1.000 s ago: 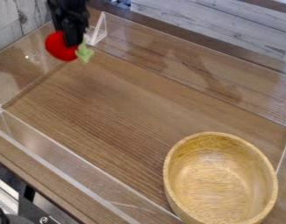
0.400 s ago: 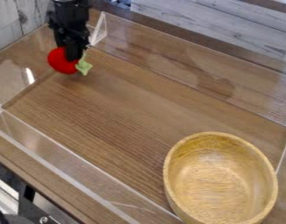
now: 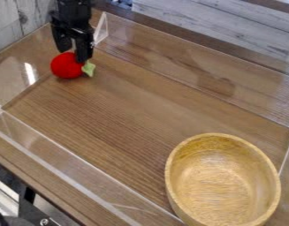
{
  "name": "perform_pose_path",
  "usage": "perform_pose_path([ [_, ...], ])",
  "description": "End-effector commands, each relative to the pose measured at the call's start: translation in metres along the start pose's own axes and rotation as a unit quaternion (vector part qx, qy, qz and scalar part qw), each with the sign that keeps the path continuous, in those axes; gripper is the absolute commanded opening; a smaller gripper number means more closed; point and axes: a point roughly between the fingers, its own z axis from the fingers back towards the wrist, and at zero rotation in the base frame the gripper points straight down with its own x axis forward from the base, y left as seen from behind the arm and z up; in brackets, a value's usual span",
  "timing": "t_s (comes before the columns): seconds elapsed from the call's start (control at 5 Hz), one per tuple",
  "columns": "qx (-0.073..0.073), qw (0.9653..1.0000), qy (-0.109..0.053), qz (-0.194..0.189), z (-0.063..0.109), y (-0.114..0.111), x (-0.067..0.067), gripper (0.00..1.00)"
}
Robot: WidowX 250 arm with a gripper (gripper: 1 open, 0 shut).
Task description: Move the red object to the left side of the table
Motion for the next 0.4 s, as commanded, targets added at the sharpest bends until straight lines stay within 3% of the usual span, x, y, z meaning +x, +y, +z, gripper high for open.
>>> perform_pose_path([
  [0.0,0.018,0.9995,-0.025,0.004,0.0175,0.0042,0.0136,1.0],
  [0.2,0.016,0.9996,-0.023,0.007,0.014,0.0008,0.021,1.0],
])
